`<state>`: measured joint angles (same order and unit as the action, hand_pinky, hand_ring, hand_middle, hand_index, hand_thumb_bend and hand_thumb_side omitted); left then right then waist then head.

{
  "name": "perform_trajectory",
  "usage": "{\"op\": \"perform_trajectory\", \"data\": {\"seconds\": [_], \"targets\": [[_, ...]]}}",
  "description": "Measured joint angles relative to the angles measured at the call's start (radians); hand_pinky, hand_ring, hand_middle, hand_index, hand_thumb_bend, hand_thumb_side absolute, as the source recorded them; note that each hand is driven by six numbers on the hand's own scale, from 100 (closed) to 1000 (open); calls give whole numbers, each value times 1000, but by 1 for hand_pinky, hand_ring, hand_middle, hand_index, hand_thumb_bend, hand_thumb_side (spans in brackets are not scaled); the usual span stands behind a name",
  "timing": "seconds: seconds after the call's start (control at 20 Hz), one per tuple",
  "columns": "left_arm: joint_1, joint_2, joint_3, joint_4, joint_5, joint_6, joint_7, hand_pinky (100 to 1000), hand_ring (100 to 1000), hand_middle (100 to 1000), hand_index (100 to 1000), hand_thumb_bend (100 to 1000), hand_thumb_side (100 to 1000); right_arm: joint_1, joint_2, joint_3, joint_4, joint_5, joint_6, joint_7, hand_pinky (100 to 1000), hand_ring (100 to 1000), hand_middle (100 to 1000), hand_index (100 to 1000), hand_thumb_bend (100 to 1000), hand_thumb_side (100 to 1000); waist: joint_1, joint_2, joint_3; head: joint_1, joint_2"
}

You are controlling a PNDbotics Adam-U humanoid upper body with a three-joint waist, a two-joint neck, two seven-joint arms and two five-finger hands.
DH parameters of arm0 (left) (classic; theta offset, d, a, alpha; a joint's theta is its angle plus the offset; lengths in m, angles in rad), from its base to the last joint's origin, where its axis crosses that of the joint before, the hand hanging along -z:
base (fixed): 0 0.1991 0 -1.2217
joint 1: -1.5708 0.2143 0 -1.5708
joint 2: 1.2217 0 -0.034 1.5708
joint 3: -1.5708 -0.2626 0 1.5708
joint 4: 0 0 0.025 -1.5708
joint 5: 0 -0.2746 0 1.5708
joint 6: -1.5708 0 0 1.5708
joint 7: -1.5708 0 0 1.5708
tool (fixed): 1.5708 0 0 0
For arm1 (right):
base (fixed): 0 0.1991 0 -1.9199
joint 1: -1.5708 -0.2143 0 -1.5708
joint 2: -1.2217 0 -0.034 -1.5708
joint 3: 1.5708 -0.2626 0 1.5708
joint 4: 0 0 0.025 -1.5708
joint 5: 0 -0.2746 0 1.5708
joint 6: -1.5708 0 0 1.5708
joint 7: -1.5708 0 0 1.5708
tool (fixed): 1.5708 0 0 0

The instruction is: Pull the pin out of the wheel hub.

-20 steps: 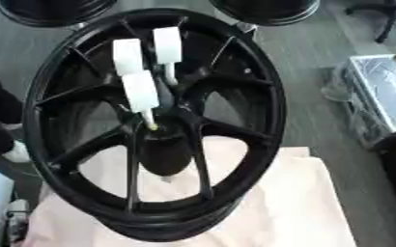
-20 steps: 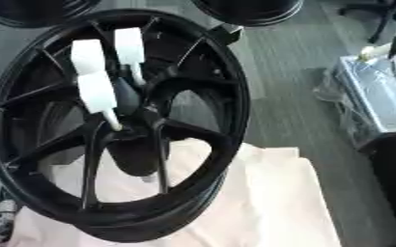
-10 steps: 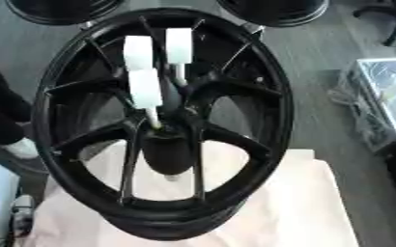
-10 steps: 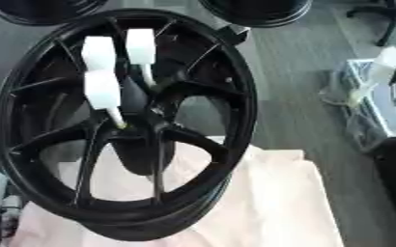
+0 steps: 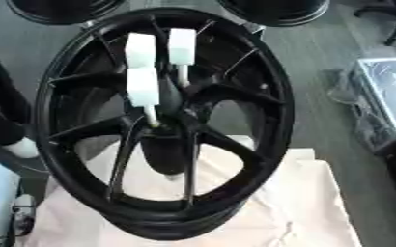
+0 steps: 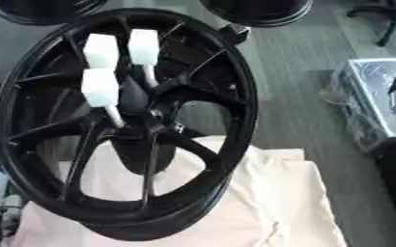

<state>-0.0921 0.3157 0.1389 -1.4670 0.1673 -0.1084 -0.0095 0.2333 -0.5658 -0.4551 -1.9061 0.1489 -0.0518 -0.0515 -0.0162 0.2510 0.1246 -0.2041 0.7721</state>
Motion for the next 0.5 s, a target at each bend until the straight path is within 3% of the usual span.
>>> {"op": "perform_trajectory", "data": {"seconds": [0.1, 0.3, 0.5], "targets": [[-4, 0, 0, -1, 0, 0, 0, 908, 978, 973, 816, 120, 923, -5, 4, 0, -11, -27, -6, -17, 622, 680, 670, 896, 100, 401, 0, 1, 0, 5, 0], [-15, 0, 0, -8, 3, 0, -4, 909, 980, 975, 816, 118, 909, -33, 16, 20, -53, -172, -31, -70, 618, 681, 672, 879, 100, 497, 0, 1, 8, 21, 0], [-36, 0, 0, -21, 14, 3, -14, 910, 981, 976, 817, 119, 893, -79, 38, 47, -69, -373, -105, -29, 592, 603, 649, 864, 100, 527, 1, 4, 17, 30, 0]]}}
